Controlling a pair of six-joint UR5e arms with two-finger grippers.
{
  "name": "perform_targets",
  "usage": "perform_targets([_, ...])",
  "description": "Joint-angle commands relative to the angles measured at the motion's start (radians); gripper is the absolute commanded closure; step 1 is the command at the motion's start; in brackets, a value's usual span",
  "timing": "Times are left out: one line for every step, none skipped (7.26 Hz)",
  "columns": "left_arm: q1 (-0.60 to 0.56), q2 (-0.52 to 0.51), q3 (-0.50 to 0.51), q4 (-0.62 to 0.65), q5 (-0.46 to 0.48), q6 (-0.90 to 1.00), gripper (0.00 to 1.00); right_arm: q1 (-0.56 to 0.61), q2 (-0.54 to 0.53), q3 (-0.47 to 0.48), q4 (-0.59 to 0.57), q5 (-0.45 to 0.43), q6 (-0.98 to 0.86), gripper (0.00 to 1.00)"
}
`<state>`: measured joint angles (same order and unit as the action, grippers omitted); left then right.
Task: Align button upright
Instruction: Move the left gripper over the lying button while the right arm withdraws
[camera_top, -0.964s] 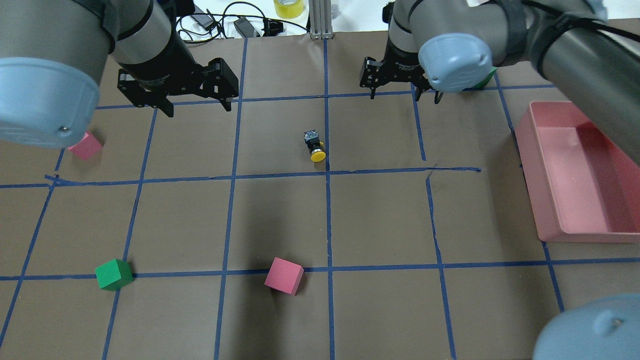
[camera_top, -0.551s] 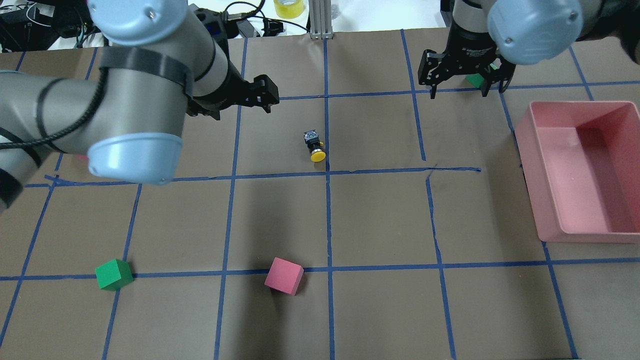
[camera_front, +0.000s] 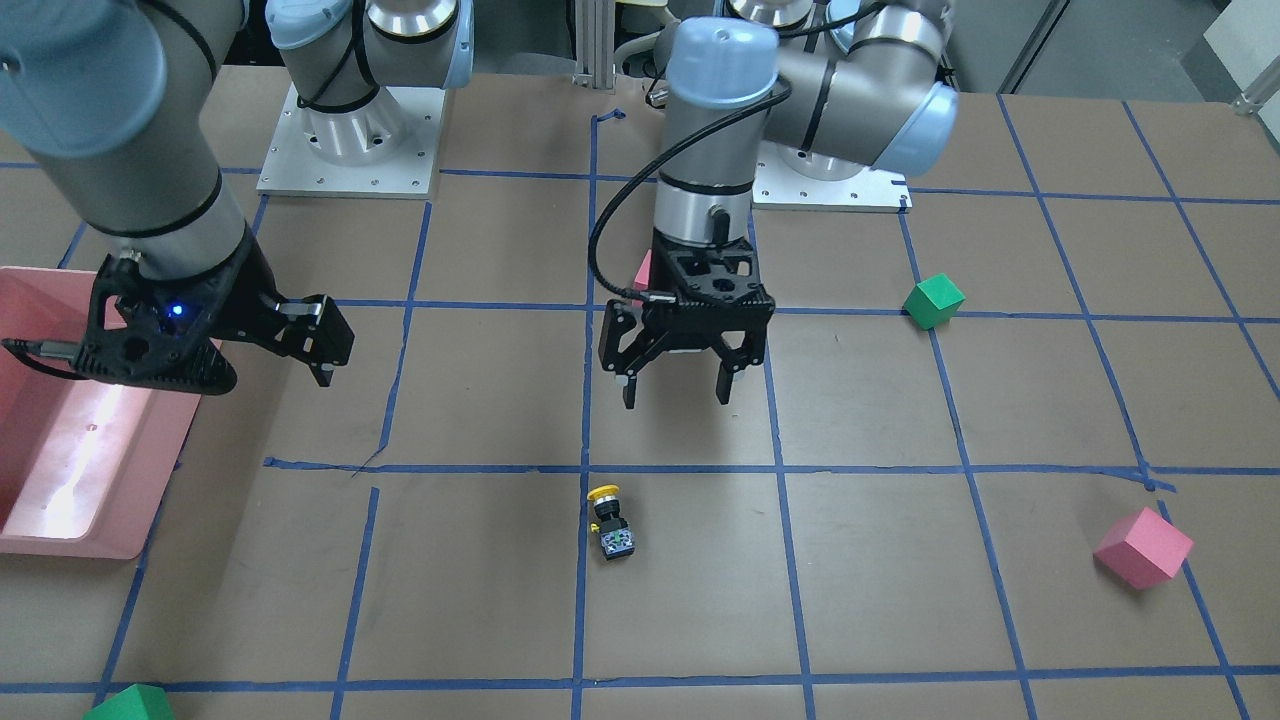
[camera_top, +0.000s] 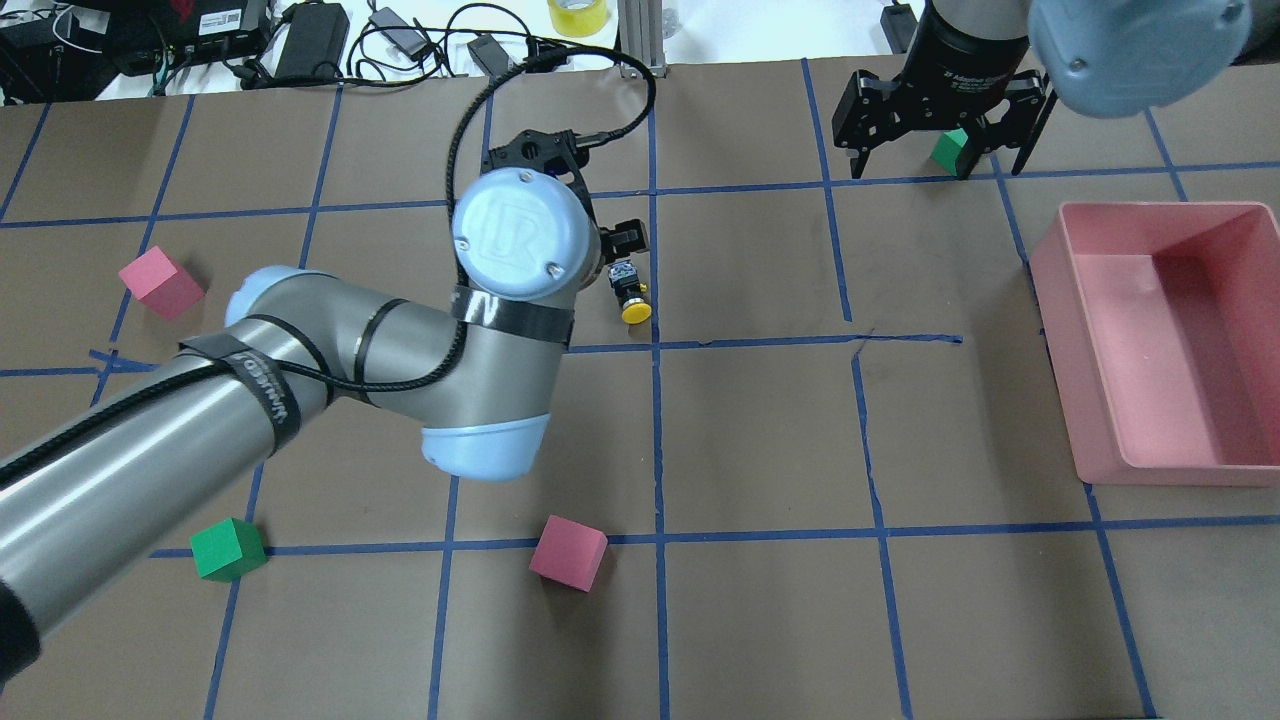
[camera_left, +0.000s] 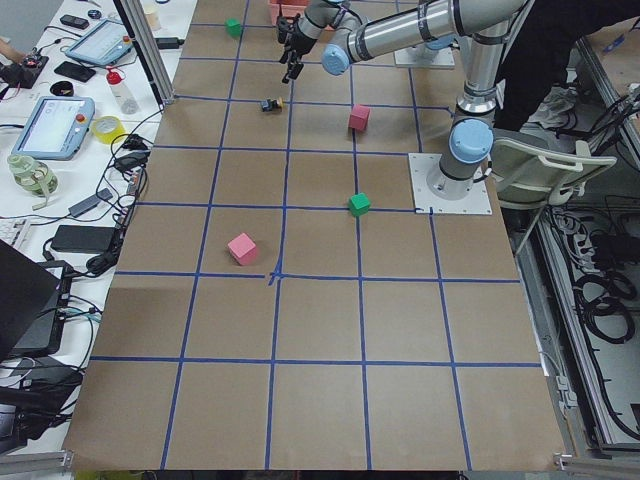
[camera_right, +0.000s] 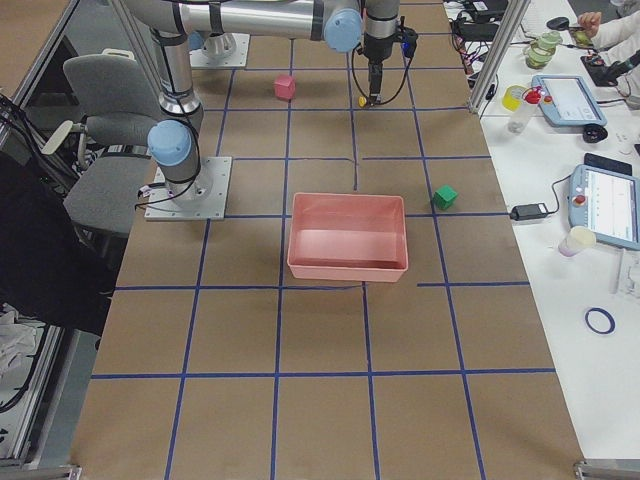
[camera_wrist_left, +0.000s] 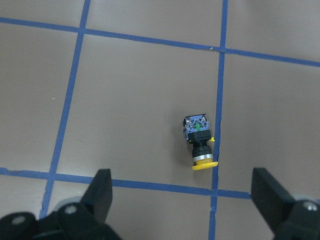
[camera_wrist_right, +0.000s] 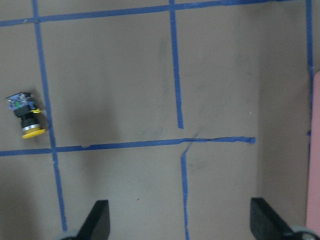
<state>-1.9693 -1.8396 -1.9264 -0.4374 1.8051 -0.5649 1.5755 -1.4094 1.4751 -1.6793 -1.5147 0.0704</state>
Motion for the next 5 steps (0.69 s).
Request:
perform_targets([-0.083, -0.148, -0.005, 0.176, 0.083, -0.063, 0.06, -0.002, -0.022, 0.008, 0.027, 0.048, -0.001, 0.00])
perform_targets([-0.088, -0.209, -0.006, 0.277, 0.083, -0.055, 0.06, 0.000, -0.028, 0.010, 0.048, 0.006, -0.001, 0.00])
perform_targets([-0.091, -0.269, -0.006, 0.349, 0.088, -0.047, 0.06, 0.000, -0.029, 0.011, 0.070, -0.031, -0.001, 0.00])
perform_targets([-0.094, -0.317, -0.005, 0.414, 0.123, -0.023, 0.07, 0.001, -0.029, 0.011, 0.070, -0.036, 0.002, 0.00])
perform_targets([-0.094, -0.344, -0.003, 0.455, 0.126, 0.005, 0.08, 0.000, -0.028, 0.011, 0.084, -0.036, 0.003, 0.00])
